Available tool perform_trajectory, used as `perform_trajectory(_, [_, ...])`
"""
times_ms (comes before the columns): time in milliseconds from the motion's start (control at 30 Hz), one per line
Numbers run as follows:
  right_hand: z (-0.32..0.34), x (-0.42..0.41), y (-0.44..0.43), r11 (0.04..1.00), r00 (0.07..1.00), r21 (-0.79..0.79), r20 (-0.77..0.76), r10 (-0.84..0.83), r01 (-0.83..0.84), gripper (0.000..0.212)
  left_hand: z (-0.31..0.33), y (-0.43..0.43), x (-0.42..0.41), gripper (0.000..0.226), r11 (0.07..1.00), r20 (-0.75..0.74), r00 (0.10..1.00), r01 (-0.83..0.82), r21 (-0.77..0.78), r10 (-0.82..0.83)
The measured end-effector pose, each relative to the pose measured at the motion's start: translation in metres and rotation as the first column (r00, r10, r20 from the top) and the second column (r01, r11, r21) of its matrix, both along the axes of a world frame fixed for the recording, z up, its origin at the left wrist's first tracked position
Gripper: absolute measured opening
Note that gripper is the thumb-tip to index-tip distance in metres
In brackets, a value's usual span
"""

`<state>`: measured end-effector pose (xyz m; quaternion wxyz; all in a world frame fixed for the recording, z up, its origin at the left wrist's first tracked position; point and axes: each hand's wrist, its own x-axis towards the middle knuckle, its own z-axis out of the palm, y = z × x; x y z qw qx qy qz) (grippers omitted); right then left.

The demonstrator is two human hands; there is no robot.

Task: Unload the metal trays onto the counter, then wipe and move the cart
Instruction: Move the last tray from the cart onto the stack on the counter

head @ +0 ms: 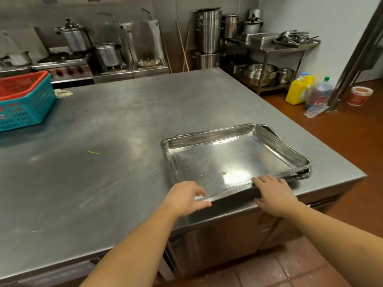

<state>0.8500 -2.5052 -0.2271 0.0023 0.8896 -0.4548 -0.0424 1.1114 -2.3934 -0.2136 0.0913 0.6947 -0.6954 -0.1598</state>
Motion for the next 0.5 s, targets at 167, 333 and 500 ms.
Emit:
perform_trajectory(167, [0.007, 0.007, -0.003, 0.997, 0.997, 0.043, 0.015, -0.069, 0.069, 0.045, 0.003, -0.014, -0.014, 0.022, 1.0, 0.118, 0.993, -0.004, -0.022, 0.007])
perform_trajectory(333, [0.0, 0.015, -0.004, 0.995, 0.998, 0.081, -0.013, -0.062, 0.062, 0.044, -0.017, -0.025, -0.009, 0.023, 0.989, 0.218, 0.974, -0.094, 0.114, 0.068])
perform_trajectory(500, [-0.021, 0.002, -0.004, 0.996, 0.997, 0.052, -0.005, -0.071, 0.071, 0.061, -0.038, -0.034, -0.016, 0.025, 0.988, 0.297, 0.954, -0.088, 0.129, 0.047])
